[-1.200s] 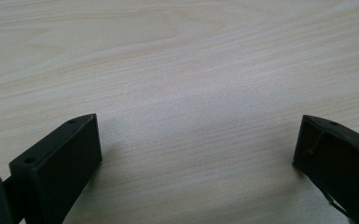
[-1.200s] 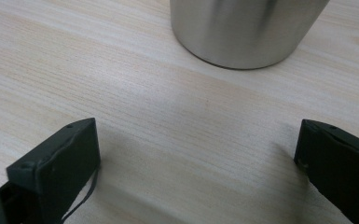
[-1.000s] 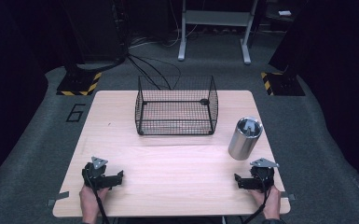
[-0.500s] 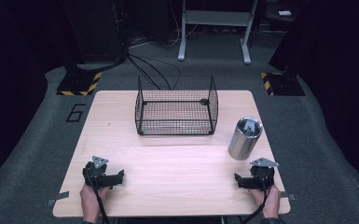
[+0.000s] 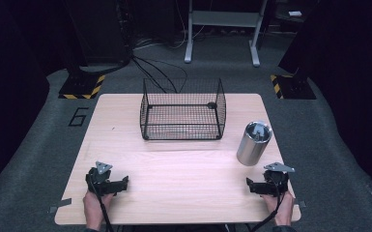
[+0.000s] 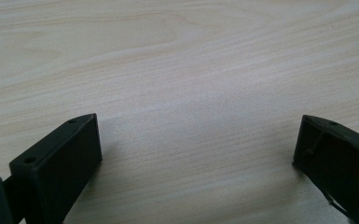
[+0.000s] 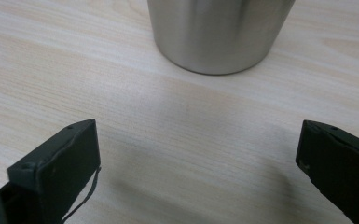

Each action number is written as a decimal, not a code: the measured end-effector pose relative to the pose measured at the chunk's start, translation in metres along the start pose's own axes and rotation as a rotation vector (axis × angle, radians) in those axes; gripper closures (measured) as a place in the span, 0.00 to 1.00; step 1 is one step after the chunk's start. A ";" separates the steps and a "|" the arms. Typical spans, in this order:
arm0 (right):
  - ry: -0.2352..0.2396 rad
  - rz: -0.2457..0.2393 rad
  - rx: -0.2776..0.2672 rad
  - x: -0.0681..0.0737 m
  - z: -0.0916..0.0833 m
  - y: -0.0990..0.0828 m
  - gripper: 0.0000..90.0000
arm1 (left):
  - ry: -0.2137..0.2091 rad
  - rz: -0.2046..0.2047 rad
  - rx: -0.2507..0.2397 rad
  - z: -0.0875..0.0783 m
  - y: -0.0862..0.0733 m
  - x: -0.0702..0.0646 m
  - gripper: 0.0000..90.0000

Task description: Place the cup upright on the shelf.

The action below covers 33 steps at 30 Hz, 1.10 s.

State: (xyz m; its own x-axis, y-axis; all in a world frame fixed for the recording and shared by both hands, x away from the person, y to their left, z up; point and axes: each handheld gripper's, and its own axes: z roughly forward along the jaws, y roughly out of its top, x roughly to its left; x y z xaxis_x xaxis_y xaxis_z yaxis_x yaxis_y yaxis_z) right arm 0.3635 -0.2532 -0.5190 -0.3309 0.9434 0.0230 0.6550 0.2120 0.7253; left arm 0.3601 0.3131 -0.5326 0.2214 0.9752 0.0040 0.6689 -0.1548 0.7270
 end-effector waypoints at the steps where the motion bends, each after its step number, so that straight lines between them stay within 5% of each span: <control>1: 0.003 0.003 -0.003 0.000 -0.002 0.001 0.00 | 0.000 0.000 0.000 0.000 0.000 0.000 0.01; 33: 0.012 0.010 -0.154 -0.003 -0.033 0.050 0.00 | -0.002 0.004 0.006 -0.001 0.000 0.000 0.01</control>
State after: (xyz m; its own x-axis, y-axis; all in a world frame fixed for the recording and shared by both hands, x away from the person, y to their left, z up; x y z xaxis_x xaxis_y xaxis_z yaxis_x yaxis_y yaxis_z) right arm 0.3747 -0.2544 -0.4601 -0.3341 0.9417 0.0383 0.5467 0.1605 0.8218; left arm 0.3599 0.3134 -0.5321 0.2257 0.9742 0.0050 0.6721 -0.1594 0.7231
